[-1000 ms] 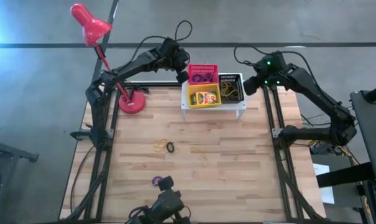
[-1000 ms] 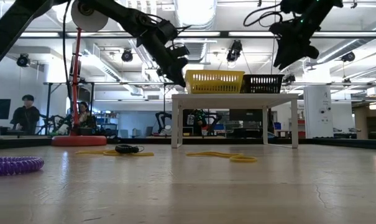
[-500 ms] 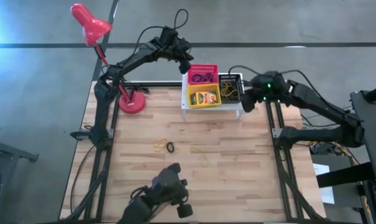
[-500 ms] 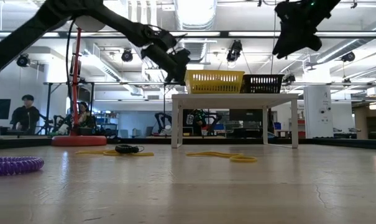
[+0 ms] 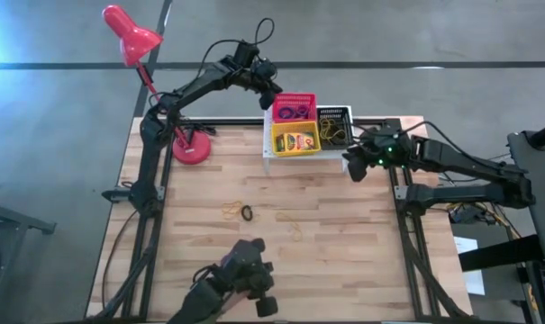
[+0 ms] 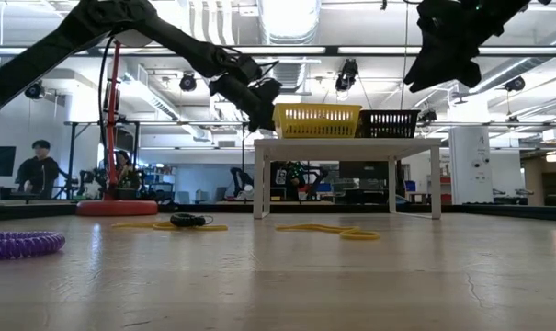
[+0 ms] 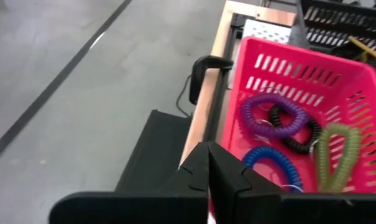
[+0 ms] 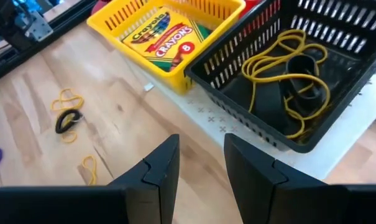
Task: Pick & Place Office Desk Supplies
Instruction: Adjust the bins on the shelf, then put the yellow rubber band into the black bin on the shelf
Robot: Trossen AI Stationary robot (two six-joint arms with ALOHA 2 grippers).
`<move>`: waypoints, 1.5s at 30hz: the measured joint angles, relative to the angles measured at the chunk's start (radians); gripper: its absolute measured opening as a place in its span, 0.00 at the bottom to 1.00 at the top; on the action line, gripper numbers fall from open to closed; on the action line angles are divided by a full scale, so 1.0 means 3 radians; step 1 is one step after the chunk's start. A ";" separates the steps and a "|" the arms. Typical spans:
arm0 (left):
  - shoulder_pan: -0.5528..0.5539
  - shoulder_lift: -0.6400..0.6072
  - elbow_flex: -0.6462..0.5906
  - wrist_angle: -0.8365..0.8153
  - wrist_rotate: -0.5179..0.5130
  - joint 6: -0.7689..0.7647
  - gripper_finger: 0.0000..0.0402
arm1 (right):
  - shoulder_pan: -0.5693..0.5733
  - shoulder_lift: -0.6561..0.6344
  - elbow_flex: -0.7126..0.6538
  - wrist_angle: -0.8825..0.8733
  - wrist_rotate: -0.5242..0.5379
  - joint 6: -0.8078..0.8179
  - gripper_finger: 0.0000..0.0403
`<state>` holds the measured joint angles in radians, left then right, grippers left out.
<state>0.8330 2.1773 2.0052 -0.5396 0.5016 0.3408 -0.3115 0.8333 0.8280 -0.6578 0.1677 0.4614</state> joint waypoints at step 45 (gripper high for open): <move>-0.2379 -0.2458 -0.2758 -0.0112 -0.1547 -0.0510 0.00 | 0.1338 0.0695 -0.1577 0.3608 -0.0188 -0.0670 0.30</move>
<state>0.1193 1.4398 1.1778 -0.5732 0.0376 0.1880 0.0900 1.0418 0.3548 0.4246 0.1114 0.2604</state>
